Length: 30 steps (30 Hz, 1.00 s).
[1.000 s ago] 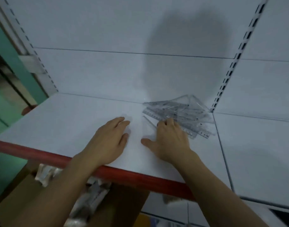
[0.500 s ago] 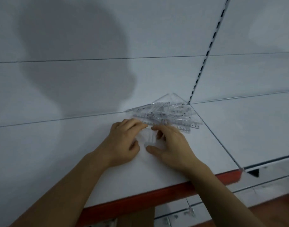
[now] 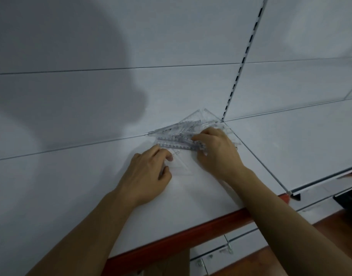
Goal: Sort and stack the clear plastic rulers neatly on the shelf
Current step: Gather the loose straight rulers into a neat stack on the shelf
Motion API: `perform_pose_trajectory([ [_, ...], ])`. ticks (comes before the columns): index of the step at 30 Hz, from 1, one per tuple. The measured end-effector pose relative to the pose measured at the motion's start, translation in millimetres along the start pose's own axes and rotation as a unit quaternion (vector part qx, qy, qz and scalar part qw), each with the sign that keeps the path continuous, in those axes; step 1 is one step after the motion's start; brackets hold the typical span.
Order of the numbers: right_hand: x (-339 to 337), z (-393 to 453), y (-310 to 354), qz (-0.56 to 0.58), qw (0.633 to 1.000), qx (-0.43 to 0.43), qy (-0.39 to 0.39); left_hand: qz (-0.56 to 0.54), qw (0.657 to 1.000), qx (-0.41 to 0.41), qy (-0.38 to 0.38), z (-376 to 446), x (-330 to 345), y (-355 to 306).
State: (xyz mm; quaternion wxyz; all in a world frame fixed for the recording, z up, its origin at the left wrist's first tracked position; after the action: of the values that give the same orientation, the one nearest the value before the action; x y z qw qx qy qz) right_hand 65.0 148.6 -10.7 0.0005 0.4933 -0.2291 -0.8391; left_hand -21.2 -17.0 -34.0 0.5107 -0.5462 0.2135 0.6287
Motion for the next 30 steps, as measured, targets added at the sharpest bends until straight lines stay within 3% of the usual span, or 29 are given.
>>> perform_pose_trajectory([
  [6,-12,-9,2,0.030,0.989,-0.044,-0.139,-0.006,1.000,-0.008,0.003,1,3,1],
  [11,-2,-9,-14,0.015,0.995,0.010,-0.097,-0.011,1.000,-0.006,-0.003,0,2,1],
  [16,3,-12,-9,-0.025,0.998,-0.005,-0.062,-0.017,1.000,0.002,-0.011,-1,-1,-1],
  [26,-32,-20,7,0.054,0.969,-0.073,-0.229,-0.044,0.999,0.007,-0.018,-3,-4,-1],
  [30,-60,-37,-5,0.242,0.925,0.081,-0.280,-0.078,0.997,-0.005,-0.019,-4,-8,-1],
])
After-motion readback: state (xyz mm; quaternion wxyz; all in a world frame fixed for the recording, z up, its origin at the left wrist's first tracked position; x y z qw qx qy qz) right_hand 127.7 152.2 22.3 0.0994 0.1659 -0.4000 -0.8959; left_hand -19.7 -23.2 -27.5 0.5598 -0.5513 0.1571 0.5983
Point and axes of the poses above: each hand's wrist, its own z-axis towards the middle knuckle, its own x-axis out of the palm, y = z × x, the point moved 7 cm from there along z, towards the middle knuckle, and after that the axes turned 8 degrees about z, right-handed, at the moved point
